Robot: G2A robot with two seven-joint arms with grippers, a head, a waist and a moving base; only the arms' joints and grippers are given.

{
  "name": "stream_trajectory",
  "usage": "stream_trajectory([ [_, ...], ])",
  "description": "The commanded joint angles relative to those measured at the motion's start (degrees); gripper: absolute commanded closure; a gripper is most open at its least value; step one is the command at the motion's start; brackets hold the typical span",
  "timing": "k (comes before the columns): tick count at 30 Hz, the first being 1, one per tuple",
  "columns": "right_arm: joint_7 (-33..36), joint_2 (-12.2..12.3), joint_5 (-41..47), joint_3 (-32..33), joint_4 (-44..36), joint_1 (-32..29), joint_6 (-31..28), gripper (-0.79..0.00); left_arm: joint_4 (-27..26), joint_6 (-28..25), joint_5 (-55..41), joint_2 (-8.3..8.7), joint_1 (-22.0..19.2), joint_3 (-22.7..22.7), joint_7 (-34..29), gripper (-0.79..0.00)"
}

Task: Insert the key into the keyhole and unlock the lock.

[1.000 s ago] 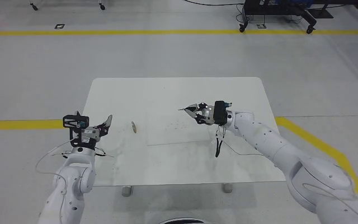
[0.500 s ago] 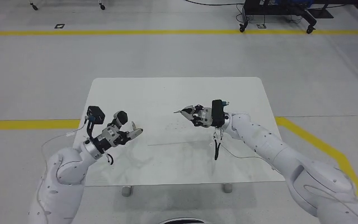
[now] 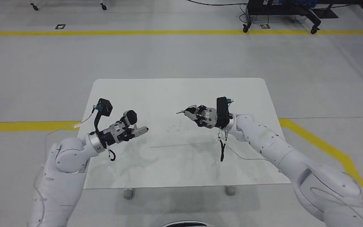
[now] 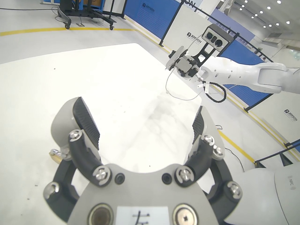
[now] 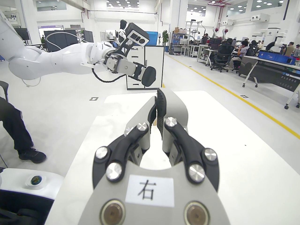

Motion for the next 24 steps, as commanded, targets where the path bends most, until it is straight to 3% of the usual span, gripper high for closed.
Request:
stream_trajectory([
  [1,3.1,0.0,1.7,0.8,-0.7,-0.8,0.7,0.0,1.2,-0.8,-17.6,0.53,-0.9,1.9,-8.0,-0.785],
  [4,7.5,-0.1,7.3,2.0,-0.9,-1.5,-3.9,0.0,2.5,4.9,-33.8,1.66,-4.2,3.7,-19.1,-0.785],
  [8,13.7,-0.7,15.1,2.2,-1.4,-2.1,-8.6,0.0,4.6,9.3,-40.9,2.77,-8.4,6.4,-23.6,-0.785],
  [19,39.0,-0.1,48.0,-4.0,-6.2,0.2,-8.6,0.0,12.7,3.3,-29.2,3.43,-15.9,17.2,-17.5,-0.785],
  [22,42.6,0.6,52.6,-4.0,-7.5,0.6,-8.6,0.0,13.9,2.7,-29.3,3.57,-17.0,18.9,-16.9,-0.591],
  [24,44.8,1.1,54.9,-3.9,-8.3,0.5,-8.6,0.0,14.3,2.4,-29.5,3.74,-17.5,19.7,-16.6,-0.551],
])
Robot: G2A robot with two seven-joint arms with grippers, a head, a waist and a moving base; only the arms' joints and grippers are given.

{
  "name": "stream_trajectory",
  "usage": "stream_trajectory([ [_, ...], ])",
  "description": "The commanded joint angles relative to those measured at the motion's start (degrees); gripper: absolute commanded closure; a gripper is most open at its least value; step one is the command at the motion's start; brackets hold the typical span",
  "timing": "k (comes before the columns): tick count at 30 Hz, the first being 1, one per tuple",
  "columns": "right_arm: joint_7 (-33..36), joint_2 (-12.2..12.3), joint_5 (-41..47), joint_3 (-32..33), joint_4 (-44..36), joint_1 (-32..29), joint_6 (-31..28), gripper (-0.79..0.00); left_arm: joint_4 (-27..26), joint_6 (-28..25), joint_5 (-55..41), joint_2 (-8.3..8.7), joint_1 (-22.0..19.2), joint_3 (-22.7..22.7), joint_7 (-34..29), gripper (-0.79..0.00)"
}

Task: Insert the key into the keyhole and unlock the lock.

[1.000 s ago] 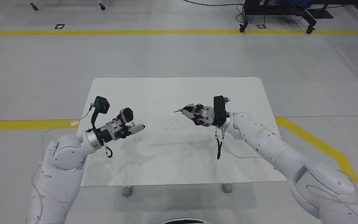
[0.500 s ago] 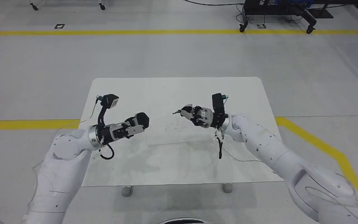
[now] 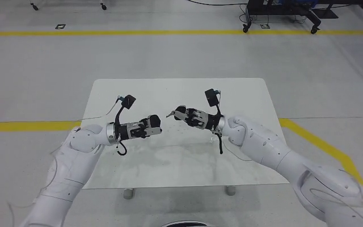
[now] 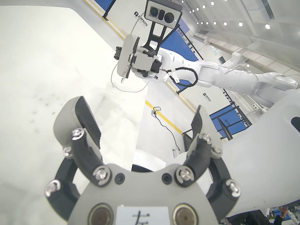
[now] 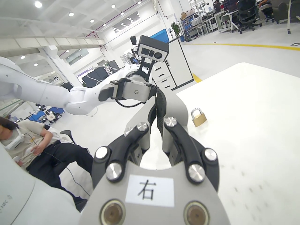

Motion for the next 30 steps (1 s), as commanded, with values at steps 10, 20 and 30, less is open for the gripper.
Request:
stream_trajectory([
  [10,12.0,1.0,9.6,0.8,-2.6,-0.6,0.0,0.0,1.2,-1.4,-1.6,1.09,-1.9,3.5,1.4,-0.363],
  [20,20.6,0.5,15.0,2.8,-3.1,-1.5,0.0,0.0,2.2,-2.0,-3.2,1.83,-3.2,5.8,2.0,-0.385],
  [30,28.0,-0.6,18.5,5.3,-2.4,-2.6,0.0,0.0,3.2,-2.5,-2.9,1.99,-4.8,8.2,2.5,-0.256],
])
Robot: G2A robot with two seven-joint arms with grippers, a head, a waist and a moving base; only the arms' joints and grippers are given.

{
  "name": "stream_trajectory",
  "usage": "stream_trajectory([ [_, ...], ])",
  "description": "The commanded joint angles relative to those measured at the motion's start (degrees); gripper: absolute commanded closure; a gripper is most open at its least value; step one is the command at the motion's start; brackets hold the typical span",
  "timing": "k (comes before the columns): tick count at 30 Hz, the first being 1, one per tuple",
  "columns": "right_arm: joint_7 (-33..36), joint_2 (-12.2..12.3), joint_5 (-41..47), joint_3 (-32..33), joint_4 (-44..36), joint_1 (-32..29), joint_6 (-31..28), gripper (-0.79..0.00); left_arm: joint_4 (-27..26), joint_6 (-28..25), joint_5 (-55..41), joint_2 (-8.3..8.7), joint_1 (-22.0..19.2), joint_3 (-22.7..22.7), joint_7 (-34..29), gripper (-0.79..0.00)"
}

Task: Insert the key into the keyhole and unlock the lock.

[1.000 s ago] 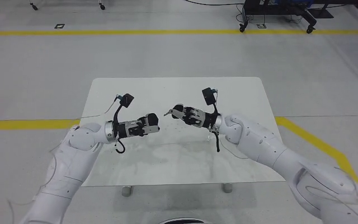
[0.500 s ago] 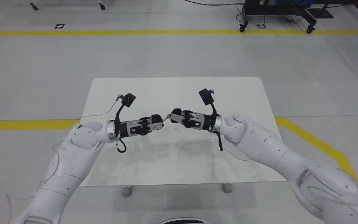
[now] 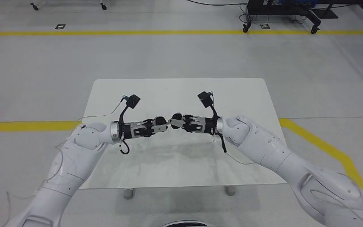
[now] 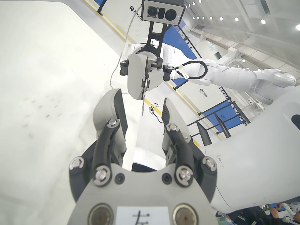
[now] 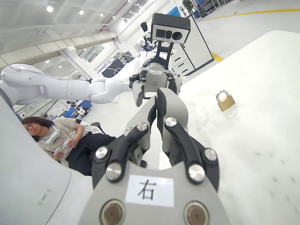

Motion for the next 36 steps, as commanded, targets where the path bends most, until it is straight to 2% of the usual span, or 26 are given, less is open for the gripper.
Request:
stream_trajectory([
  [1,0.9,-0.2,0.3,0.6,0.2,-0.2,0.0,0.0,0.1,-0.1,0.0,0.04,-0.2,0.3,0.1,-0.222],
  [4,2.2,-0.6,0.7,1.6,0.4,-0.6,0.0,0.0,0.3,-0.3,0.2,0.13,-0.4,0.7,0.3,-0.099],
  [5,2.7,-0.7,0.8,2.0,0.4,-0.7,0.0,0.0,0.4,-0.4,0.2,0.16,-0.4,0.8,0.4,-0.022],
  [6,3.1,-0.8,1.0,2.4,0.5,-0.8,0.0,0.0,0.4,-0.4,0.3,0.19,-0.5,0.9,0.4,0.0],
  [24,13.4,-2.2,2.0,7.7,1.4,-2.6,0.0,0.0,0.9,-0.6,-4.3,1.36,-0.5,1.3,0.6,0.0],
  [25,13.8,-2.4,2.0,7.9,1.5,-2.6,0.0,0.0,0.8,-0.6,-4.4,1.43,-0.5,1.4,0.6,-0.031],
  [28,14.5,-2.7,1.9,8.6,1.7,-2.9,0.0,0.0,0.7,-0.7,-4.5,1.64,-0.5,1.7,0.7,-0.339],
  [30,14.9,-2.9,2.0,9.1,1.9,-3.1,0.0,0.0,0.7,-0.8,-4.6,1.78,-0.6,1.9,0.8,-0.785],
  [36,16.6,-3.4,2.3,10.4,2.1,-3.6,0.0,0.0,0.6,-1.3,-5.0,2.17,-0.7,2.5,1.3,-0.785],
])
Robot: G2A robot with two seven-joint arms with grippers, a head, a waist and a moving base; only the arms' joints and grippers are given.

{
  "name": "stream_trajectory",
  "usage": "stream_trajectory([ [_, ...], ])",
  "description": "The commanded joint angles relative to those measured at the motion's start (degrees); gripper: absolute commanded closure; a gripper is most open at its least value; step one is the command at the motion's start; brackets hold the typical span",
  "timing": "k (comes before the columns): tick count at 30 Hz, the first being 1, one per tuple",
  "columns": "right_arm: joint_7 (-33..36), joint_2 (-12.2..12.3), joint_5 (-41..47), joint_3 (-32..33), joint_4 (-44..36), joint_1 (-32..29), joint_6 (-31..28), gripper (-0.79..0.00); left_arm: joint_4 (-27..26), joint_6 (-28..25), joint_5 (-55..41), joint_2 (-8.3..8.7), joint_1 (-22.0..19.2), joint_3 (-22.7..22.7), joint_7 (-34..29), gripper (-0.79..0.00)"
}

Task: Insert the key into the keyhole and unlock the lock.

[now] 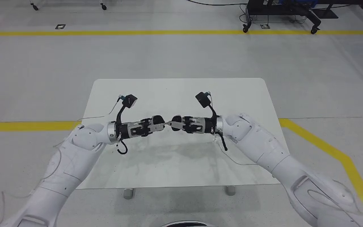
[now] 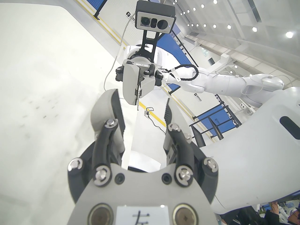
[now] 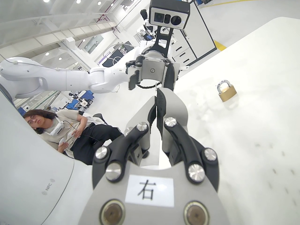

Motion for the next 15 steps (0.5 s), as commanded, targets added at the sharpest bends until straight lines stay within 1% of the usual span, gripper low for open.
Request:
stream_trajectory([
  [1,0.7,-0.2,0.2,0.3,0.1,-0.1,0.0,0.0,0.0,-0.2,0.0,0.14,0.0,0.2,0.2,-0.785],
  [3,1.4,-0.3,0.4,0.7,0.2,-0.3,0.0,0.0,-0.1,-0.4,0.0,0.27,-0.1,0.4,0.4,-0.785],
  [6,2.3,-0.6,0.8,1.3,0.4,-0.5,0.0,0.0,0.1,-1.2,0.4,0.51,-0.2,0.2,1.2,-0.727],
  [8,2.7,-0.7,1.3,2.0,0.4,-0.6,0.0,0.0,0.2,-2.8,1.2,0.92,0.0,-1.1,2.9,-0.736],
  [10,3.1,-0.7,1.7,3.0,0.1,-0.8,0.0,0.0,0.1,-4.3,1.1,1.67,0.9,-3.4,4.3,-0.779],
  [13,3.5,-0.6,1.8,3.7,-0.2,-1.0,0.0,0.0,-1.0,-5.0,1.2,3.46,3.3,-8.2,5.0,-0.785],
  [15,3.5,-0.6,1.8,3.7,-0.2,-1.0,0.0,0.0,-2.4,-4.1,2.8,5.03,5.6,-11.7,4.1,-0.785],
])
